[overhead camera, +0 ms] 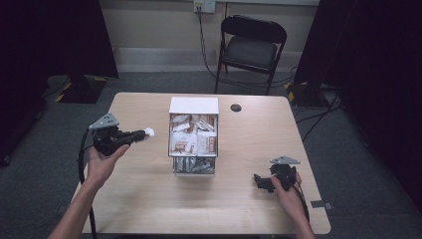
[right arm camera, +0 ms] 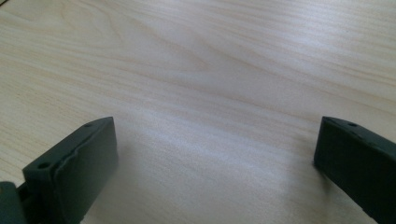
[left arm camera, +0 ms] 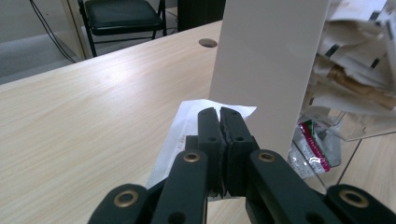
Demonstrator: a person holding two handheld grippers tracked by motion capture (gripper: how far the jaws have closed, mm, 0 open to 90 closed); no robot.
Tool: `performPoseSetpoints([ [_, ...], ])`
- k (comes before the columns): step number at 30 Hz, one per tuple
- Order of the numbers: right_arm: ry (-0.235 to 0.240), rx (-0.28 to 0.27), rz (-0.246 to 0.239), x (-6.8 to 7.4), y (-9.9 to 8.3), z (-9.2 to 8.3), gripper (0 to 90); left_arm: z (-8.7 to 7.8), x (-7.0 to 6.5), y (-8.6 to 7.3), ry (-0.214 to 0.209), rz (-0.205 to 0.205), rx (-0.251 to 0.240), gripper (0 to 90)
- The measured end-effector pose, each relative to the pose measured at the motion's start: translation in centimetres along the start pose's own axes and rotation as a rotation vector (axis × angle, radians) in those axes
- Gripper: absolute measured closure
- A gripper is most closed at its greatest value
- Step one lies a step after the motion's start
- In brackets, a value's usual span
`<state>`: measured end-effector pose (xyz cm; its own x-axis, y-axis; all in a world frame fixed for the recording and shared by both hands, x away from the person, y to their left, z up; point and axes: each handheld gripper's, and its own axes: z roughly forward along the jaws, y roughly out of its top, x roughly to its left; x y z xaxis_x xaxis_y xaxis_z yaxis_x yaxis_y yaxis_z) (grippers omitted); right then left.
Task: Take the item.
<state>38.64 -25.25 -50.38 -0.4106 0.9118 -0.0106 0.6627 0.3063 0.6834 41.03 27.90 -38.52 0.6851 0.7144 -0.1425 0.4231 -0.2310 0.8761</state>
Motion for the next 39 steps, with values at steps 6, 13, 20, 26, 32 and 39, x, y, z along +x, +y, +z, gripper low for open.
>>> performPoseSetpoints([
  [6,0.002,0.001,-0.001,0.0,0.0,0.0,0.0,1.1,-0.1,-0.7,-0.014,-0.021,0.026,88.1],
  [13,0.002,0.001,-0.001,0.0,0.0,0.0,0.0,2.9,0.0,-2.1,-0.012,-0.023,0.107,88.0],
  [20,0.002,0.001,-0.001,0.0,0.0,0.0,0.0,4.2,0.1,-3.1,-0.027,-0.050,0.144,88.0],
  [26,0.002,0.001,-0.001,0.0,0.0,0.0,0.0,5.4,0.1,-4.0,-0.045,-0.068,0.175,88.0],
  [32,0.002,0.001,-0.001,0.0,0.0,0.0,0.0,6.5,-0.1,-4.5,-0.057,-0.078,0.193,88.0],
  [39,0.002,0.001,-0.001,0.0,0.0,0.0,0.0,8.0,-0.7,-5.6,-0.058,-0.054,0.259,88.0],
])
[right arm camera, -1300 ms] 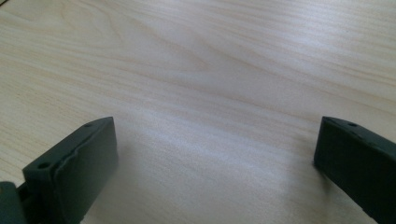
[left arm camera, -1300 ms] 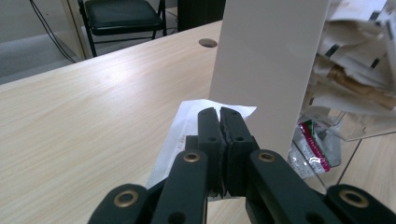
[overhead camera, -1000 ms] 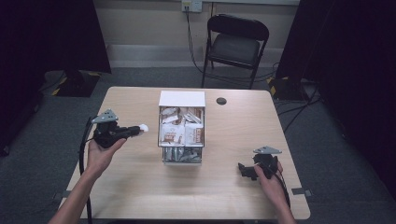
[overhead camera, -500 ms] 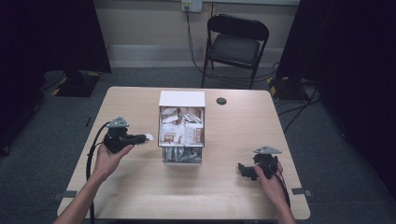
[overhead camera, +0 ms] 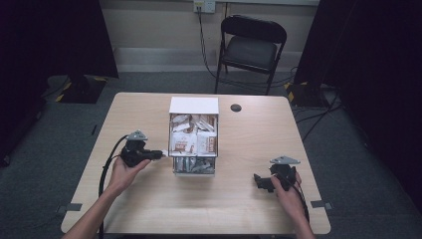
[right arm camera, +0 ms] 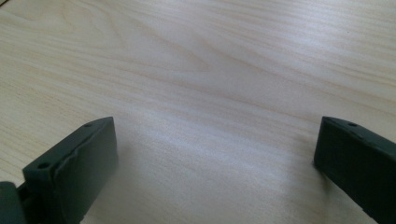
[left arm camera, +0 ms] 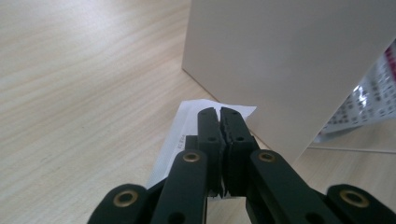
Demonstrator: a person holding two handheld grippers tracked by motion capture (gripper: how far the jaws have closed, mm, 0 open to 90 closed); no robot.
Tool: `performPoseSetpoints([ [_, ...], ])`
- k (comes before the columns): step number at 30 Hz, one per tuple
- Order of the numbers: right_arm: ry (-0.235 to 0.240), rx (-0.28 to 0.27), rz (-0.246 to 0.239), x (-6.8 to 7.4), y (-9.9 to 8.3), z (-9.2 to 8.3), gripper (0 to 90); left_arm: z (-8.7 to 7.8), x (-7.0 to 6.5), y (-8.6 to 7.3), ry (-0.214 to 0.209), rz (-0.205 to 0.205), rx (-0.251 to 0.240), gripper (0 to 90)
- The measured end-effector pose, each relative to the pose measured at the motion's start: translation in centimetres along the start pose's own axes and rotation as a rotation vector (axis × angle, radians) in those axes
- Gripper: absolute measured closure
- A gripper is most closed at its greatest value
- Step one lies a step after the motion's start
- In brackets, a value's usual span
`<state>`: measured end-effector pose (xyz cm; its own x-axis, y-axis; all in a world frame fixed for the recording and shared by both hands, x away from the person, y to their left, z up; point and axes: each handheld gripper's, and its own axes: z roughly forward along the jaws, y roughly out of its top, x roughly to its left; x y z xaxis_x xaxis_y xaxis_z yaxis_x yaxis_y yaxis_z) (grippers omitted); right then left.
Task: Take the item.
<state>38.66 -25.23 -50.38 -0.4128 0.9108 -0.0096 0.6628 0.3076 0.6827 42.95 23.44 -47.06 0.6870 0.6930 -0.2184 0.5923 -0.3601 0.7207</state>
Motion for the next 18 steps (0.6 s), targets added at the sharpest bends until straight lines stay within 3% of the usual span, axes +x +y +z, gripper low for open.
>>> performPoseSetpoints([
  [6,-0.001,-0.001,0.001,0.0,0.0,0.0,0.0,1.0,-0.2,-0.5,0.016,0.028,0.047,87.5],
  [9,-0.001,0.000,0.001,0.0,0.0,0.0,0.0,1.1,0.2,-0.8,0.008,-0.012,0.034,87.4],
  [12,-0.001,-0.001,0.001,0.0,0.0,0.0,0.0,1.6,0.3,-1.4,0.043,0.006,0.065,87.1],
  [18,-0.001,-0.001,0.001,0.0,0.0,0.0,0.0,1.9,0.9,-1.8,0.011,-0.056,0.052,82.7],
])
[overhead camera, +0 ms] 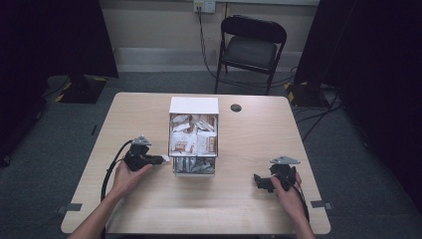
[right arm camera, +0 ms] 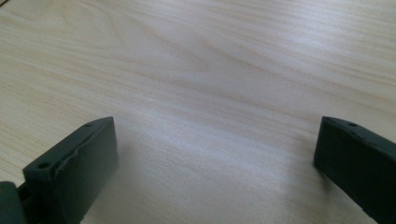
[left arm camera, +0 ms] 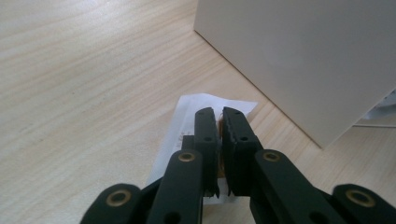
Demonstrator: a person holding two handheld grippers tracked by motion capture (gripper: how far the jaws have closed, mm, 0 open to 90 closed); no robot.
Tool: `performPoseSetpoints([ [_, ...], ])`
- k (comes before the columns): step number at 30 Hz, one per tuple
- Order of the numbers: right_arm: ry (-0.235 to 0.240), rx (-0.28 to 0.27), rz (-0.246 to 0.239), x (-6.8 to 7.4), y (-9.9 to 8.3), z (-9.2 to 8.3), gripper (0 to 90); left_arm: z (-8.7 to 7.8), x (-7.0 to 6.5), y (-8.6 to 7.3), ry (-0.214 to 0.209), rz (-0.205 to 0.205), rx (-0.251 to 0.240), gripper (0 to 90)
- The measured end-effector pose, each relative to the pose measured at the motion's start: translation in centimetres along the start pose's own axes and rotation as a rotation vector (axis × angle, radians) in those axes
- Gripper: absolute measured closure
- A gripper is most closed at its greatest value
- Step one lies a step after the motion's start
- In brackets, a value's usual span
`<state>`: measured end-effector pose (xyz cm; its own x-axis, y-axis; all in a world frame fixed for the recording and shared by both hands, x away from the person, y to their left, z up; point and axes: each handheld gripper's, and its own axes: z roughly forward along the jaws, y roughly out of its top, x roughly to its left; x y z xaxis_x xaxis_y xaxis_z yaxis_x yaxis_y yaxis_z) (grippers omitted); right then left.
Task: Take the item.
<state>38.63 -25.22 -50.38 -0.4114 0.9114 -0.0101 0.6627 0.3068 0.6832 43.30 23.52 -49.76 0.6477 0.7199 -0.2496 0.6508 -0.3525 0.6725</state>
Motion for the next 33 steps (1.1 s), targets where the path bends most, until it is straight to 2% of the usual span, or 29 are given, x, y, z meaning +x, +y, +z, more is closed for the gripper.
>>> performPoseSetpoints([
  [4,0.001,0.001,0.001,0.0,0.0,0.0,0.0,-0.1,0.4,0.0,-0.010,-0.032,-0.006,77.8],
  [9,0.001,0.001,0.001,0.0,0.0,0.0,0.0,-0.3,0.5,0.0,-0.007,-0.032,-0.002,69.7],
  [11,0.001,0.001,0.001,0.0,0.0,0.0,0.0,-0.6,0.5,0.0,0.007,-0.022,-0.014,62.6],
  [13,0.001,0.001,0.001,0.0,0.0,0.0,0.0,-1.0,0.6,0.0,0.012,-0.031,-0.023,53.4],
  [14,0.001,0.001,0.001,0.0,0.0,0.0,0.0,-1.2,0.6,0.0,0.012,-0.042,-0.035,52.3],
  [16,0.001,0.001,0.001,0.0,0.0,0.0,0.0,-1.6,0.7,0.0,0.022,-0.036,-0.044,47.7],
  [17,0.001,0.001,0.001,0.0,0.0,0.0,0.0,-1.8,0.7,0.0,0.011,-0.043,-0.054,44.7],
  [18,0.001,0.001,0.001,0.0,0.0,0.0,0.0,-2.2,0.7,0.0,-0.002,-0.040,-0.068,42.9],
  [20,0.001,0.001,0.001,0.0,0.0,0.0,0.0,-2.7,0.6,0.1,0.010,-0.026,-0.084,37.5],
  [22,0.002,0.001,-0.001,0.0,0.0,0.0,0.0,-3.2,0.3,0.2,0.000,-0.025,-0.097,31.0],
  [26,0.002,0.001,-0.001,0.0,0.0,0.0,0.0,-4.6,0.2,0.4,0.002,-0.002,-0.110,26.8],
  [28,0.002,0.001,-0.001,0.0,0.0,0.0,0.0,-5.4,0.3,0.5,-0.013,-0.007,-0.122,24.9],
  [30,0.002,0.001,-0.001,0.0,0.0,0.0,0.0,-6.0,0.3,0.4,0.003,0.004,-0.120,23.2],
  [33,0.002,0.001,-0.001,0.0,0.0,0.0,0.0,-6.9,0.2,0.1,0.052,0.034,-0.086,22.2],
])
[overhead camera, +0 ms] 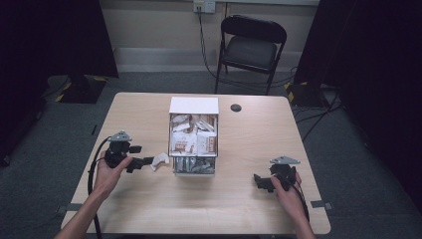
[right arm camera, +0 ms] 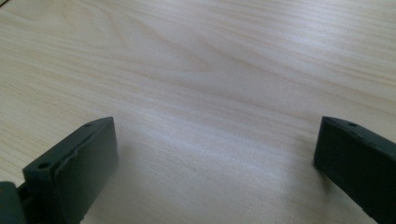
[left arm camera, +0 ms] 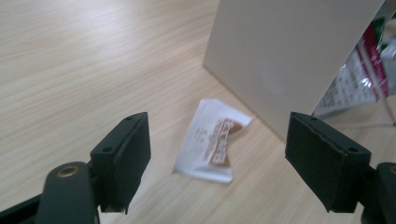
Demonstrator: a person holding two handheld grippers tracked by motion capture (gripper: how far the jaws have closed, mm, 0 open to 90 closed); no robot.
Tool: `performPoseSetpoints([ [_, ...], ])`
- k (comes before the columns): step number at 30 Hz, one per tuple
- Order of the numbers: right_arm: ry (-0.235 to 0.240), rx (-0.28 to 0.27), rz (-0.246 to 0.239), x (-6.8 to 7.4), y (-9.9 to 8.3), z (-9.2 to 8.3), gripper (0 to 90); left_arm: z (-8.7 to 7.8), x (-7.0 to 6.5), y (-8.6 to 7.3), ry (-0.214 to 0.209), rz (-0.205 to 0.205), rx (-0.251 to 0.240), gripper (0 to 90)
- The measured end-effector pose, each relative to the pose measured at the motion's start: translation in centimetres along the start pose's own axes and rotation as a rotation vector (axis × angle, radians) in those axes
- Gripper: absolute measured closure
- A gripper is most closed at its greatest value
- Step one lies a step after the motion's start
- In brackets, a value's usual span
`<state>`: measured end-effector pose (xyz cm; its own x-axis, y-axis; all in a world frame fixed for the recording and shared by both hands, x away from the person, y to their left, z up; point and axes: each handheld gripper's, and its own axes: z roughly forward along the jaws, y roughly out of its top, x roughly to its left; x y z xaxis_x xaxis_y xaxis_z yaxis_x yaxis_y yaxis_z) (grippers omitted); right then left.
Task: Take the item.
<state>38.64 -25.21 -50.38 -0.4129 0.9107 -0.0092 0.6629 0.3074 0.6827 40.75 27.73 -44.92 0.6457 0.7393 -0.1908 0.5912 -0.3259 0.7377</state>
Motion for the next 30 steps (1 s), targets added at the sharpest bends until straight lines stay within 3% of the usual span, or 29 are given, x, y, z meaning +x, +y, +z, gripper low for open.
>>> performPoseSetpoints([
  [3,0.000,0.000,0.000,0.0,0.0,0.0,0.0,-0.8,0.3,-0.5,-0.005,-0.020,0.019,22.1],
  [6,0.000,0.000,0.001,0.0,0.0,0.0,0.0,-1.7,0.7,-1.3,0.043,-0.032,0.025,22.1],
  [9,0.000,0.000,0.001,0.0,0.0,0.0,0.0,-2.7,1.5,-2.5,0.074,-0.073,0.026,22.1],
  [12,-0.002,0.000,0.002,0.0,0.0,0.0,0.0,-3.2,2.3,-3.6,0.050,-0.106,0.037,22.3],
  [14,-0.005,-0.001,0.004,0.1,0.0,0.0,0.0,-3.4,2.5,-4.3,0.077,-0.104,0.051,22.3],
  [21,-0.006,-0.001,0.004,0.1,0.0,0.0,0.0,-3.7,3.2,-5.8,0.193,-0.134,0.064,21.7],
  [23,-0.006,-0.001,0.004,0.1,0.0,0.0,0.0,-3.5,3.3,-6.2,0.237,-0.106,0.035,20.8],
  [27,-0.006,-0.001,0.004,0.1,0.0,0.0,0.0,-2.9,3.7,-7.6,0.244,-0.155,0.030,20.3],
  [29,-0.006,-0.001,0.004,0.1,0.0,0.0,0.0,-2.5,3.7,-8.1,0.257,-0.160,0.060,20.2],
  [30,-0.005,-0.001,0.005,0.1,0.0,0.0,0.0,-2.4,3.7,-8.3,0.265,-0.168,0.043,20.2],
])
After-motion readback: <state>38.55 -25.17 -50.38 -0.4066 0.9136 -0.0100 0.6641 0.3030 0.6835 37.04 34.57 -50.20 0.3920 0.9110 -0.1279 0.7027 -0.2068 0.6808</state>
